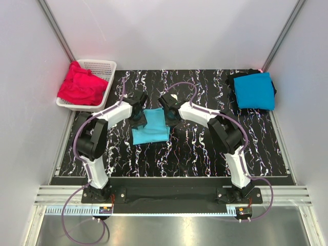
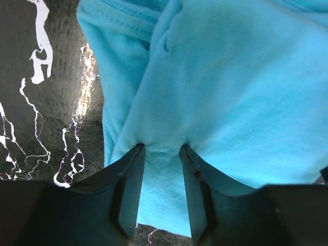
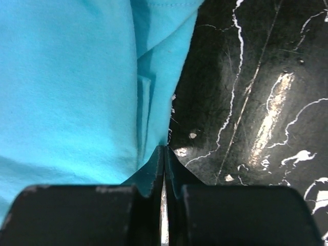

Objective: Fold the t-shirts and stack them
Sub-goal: Fold the tshirt, then neatly place the folded tshirt to the corner

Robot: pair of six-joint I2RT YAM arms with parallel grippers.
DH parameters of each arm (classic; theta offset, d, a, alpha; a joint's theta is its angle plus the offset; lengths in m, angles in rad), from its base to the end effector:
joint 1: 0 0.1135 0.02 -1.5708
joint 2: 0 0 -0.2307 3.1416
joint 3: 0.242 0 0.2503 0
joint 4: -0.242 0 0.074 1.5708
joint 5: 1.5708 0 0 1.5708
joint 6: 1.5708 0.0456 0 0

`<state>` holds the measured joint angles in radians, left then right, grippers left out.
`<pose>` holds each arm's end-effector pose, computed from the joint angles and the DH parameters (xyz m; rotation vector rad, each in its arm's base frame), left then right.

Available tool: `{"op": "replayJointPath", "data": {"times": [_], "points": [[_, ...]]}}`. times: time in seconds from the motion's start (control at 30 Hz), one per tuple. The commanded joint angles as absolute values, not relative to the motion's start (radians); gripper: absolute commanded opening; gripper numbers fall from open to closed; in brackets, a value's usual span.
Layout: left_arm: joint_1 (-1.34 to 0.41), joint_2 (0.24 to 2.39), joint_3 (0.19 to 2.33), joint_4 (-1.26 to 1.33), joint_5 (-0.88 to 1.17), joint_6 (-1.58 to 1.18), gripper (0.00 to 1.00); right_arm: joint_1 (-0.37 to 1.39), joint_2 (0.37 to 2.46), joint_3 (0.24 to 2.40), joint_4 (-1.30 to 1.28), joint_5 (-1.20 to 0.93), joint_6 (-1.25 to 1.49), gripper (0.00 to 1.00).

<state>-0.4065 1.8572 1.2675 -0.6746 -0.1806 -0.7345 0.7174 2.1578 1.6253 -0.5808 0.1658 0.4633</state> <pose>0.3306 -0.1334 0.1362 -0.4935 2.7435 -0.0201 0.3366 0.2837 0.1271 -0.2867 2.6517 0.1615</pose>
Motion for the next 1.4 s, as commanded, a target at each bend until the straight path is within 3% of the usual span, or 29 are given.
{"op": "replayJointPath", "data": {"times": [0.0, 0.13, 0.23, 0.4, 0.67, 0.83, 1.07, 1.37], "points": [[-0.403, 1.763, 1.287, -0.626, -0.161, -0.703, 0.45, 0.719, 2.082, 1.634, -0.609, 0.199, 0.442, 0.06], [-0.403, 1.680, 1.278, -0.627, -0.156, -0.695, 0.48, 0.719, 2.051, 1.634, -0.607, 0.198, 0.439, 0.13], [-0.405, 1.603, 1.256, -0.627, -0.175, -0.686, 0.50, 0.719, 2.028, 1.628, -0.607, 0.219, 0.422, 0.29], [-0.403, 1.548, 1.235, -0.643, -0.209, -0.661, 0.52, 0.710, 1.990, 1.563, -0.559, 0.198, 0.377, 0.43], [-0.403, 1.598, 1.213, -0.673, -0.216, -0.667, 0.53, 0.539, 1.962, 1.306, -0.249, -0.231, 0.433, 0.48], [-0.403, 1.641, 1.216, -0.675, -0.209, -0.678, 0.54, 0.506, 1.979, 1.255, -0.123, -0.408, 0.413, 0.53], [-0.403, 1.658, 1.215, -0.675, -0.219, -0.675, 0.54, 0.463, 2.064, 1.161, 0.271, -0.707, 0.600, 0.56], [-0.403, 1.646, 1.215, -0.676, -0.221, -0.670, 0.55, 0.457, 2.112, 1.129, 0.365, -0.735, 0.651, 0.56]]}}
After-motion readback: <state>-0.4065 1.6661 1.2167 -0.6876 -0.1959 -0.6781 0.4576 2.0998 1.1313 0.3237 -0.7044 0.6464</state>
